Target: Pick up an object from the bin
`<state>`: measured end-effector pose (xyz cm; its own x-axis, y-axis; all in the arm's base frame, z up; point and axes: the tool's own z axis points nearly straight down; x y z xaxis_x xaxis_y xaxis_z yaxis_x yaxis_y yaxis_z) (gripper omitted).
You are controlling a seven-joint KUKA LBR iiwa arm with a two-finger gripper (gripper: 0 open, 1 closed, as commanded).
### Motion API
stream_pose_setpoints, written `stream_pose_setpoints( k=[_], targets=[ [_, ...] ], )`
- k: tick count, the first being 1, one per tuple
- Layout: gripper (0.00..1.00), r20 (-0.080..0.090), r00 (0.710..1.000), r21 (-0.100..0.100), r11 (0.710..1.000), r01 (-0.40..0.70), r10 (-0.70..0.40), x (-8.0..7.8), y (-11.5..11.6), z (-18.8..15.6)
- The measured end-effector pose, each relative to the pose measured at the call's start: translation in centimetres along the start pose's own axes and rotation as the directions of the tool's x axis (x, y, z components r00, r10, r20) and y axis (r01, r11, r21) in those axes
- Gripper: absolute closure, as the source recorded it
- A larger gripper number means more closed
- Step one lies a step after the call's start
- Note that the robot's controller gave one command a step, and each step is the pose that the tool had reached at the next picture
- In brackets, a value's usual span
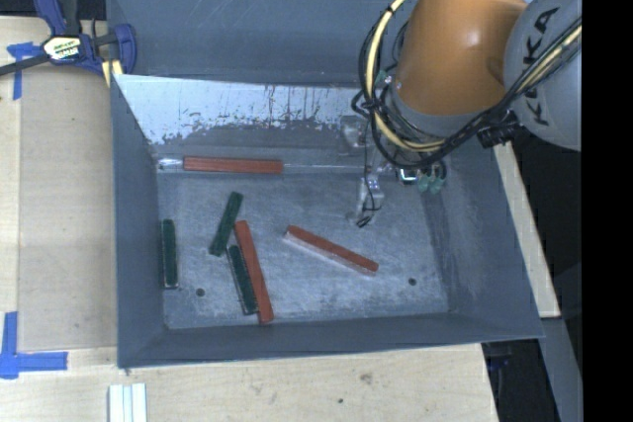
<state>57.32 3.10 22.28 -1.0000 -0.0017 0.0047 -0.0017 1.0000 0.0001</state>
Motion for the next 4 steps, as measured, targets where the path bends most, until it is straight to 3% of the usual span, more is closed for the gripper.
stream_pose_setpoints(
  k=[1, 2, 3, 4],
  targets=[
    [0.0, -0.001, 1.0, 0.0, 1.0, 0.013, -0.013, -0.1, 0.3, 14.5],
    [1.0, 0.008, 1.0, 0.0, 1.0, 0.012, -0.012, -0.4, 0.3, 14.0],
    [1.0, 0.006, 0.989, 0.003, 0.989, 0.148, -0.148, -0.1, -3.9, 15.2],
    [0.0, 0.005, 0.989, 0.001, 0.989, 0.148, -0.148, -0.1, -3.7, 15.2]
  ],
)
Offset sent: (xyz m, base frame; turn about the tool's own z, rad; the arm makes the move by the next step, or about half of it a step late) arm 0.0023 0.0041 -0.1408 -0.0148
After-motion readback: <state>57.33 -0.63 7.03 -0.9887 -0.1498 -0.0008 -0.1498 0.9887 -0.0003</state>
